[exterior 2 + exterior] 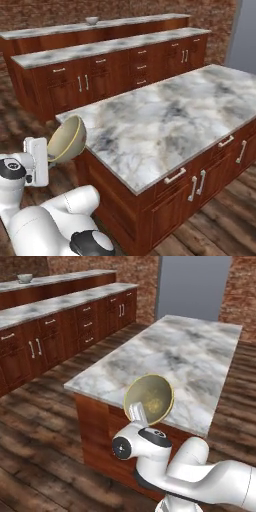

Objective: Move the bowls from the cabinet to the plates on the dining table.

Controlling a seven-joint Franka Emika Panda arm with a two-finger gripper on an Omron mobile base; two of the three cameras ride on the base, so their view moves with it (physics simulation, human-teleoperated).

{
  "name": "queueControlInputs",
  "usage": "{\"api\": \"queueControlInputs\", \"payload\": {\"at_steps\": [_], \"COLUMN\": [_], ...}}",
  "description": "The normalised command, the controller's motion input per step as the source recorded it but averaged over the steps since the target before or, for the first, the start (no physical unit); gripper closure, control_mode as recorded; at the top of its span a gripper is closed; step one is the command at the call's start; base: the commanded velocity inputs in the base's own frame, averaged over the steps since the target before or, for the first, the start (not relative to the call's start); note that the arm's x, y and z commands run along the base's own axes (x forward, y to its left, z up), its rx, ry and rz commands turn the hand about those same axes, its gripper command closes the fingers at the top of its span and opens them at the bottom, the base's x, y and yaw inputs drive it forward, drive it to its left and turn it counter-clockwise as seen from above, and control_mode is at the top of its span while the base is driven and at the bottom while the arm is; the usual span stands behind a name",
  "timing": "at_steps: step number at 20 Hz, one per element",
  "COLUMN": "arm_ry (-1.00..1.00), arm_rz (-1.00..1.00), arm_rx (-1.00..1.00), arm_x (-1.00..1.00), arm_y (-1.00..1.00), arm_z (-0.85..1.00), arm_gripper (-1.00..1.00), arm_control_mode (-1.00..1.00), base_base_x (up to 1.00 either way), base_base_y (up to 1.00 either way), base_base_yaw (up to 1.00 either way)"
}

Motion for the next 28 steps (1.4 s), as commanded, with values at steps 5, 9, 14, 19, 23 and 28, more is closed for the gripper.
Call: {"api": "queueControlInputs", "payload": {"at_steps": [5, 9, 14, 19, 23, 28], "arm_ry": [0.0, 0.0, 0.0, 0.0, 0.0, 0.0], "arm_rz": [0.0, 0.0, 0.0, 0.0, 0.0, 0.0], "arm_rx": [0.0, 0.0, 0.0, 0.0, 0.0, 0.0], "arm_x": [0.0, 0.0, 0.0, 0.0, 0.0, 0.0], "arm_y": [0.0, 0.0, 0.0, 0.0, 0.0, 0.0], "arm_z": [0.0, 0.0, 0.0, 0.0, 0.0, 0.0], "arm_gripper": [1.0, 1.0, 1.0, 1.0, 1.0, 1.0], "arm_control_mode": [1.0, 1.0, 1.0, 1.0, 1.0, 1.0], "base_base_x": [0.8, 1.0, 1.0, 1.0, 1.0, 1.0], "base_base_y": [0.56, 0.44, 0.75, 0.76, 0.72, 0.66], "base_base_yaw": [0.32, 0.24, 0.18, 0.14, 0.14, 0.13]}}
